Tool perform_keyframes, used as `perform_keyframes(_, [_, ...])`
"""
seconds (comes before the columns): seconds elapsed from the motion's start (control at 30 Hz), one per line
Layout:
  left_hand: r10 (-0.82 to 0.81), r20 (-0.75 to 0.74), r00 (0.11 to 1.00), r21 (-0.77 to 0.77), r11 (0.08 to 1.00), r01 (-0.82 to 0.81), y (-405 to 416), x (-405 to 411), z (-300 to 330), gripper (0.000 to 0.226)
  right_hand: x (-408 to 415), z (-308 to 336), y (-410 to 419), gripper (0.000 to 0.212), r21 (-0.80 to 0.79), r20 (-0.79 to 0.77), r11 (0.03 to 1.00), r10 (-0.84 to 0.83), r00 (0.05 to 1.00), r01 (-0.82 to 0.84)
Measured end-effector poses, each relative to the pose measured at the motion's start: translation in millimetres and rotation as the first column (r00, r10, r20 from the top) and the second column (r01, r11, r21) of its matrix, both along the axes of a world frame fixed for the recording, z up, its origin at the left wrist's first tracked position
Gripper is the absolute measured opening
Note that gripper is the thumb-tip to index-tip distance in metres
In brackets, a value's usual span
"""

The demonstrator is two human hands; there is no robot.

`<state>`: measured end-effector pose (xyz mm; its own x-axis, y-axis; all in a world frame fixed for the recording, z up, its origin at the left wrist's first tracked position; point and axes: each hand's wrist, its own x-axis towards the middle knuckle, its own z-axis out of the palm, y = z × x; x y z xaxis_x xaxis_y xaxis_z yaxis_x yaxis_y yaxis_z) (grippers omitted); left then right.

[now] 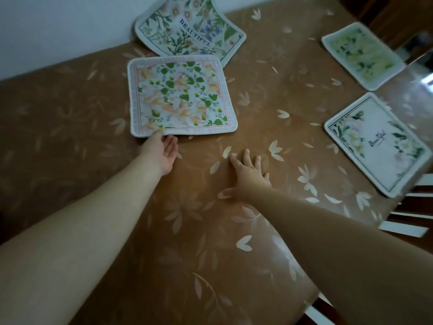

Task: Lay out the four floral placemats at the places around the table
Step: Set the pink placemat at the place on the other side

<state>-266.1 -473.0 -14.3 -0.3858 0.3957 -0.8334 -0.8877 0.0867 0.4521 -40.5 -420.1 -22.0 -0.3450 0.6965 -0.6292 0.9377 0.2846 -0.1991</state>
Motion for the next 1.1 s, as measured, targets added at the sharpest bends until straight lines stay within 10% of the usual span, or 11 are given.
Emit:
perform_keyframes(0.7, [-0.058,-0.048,0.997,-0.123,0.991,0.052,-66,80,-5,0.012,3,2,-1,0.128,-0.017,-0.059,1.0,0.01,0.998,-0.011])
perform_keyframes(0.93, [-0.02,-0.063,0.998,-0.284,0.959,0.001,-89,158,19,0.022,90,3,5,0.027,0.083,-0.438,0.996,0.031,0.899,0.006])
perform_keyframes(1.1, [0.031,-0.023,0.999,-0.314,0.949,-0.036,-117,228,30,0.031,160,16,37,0.031,-0.068,-0.525,0.984,-0.175,0.833,0.164])
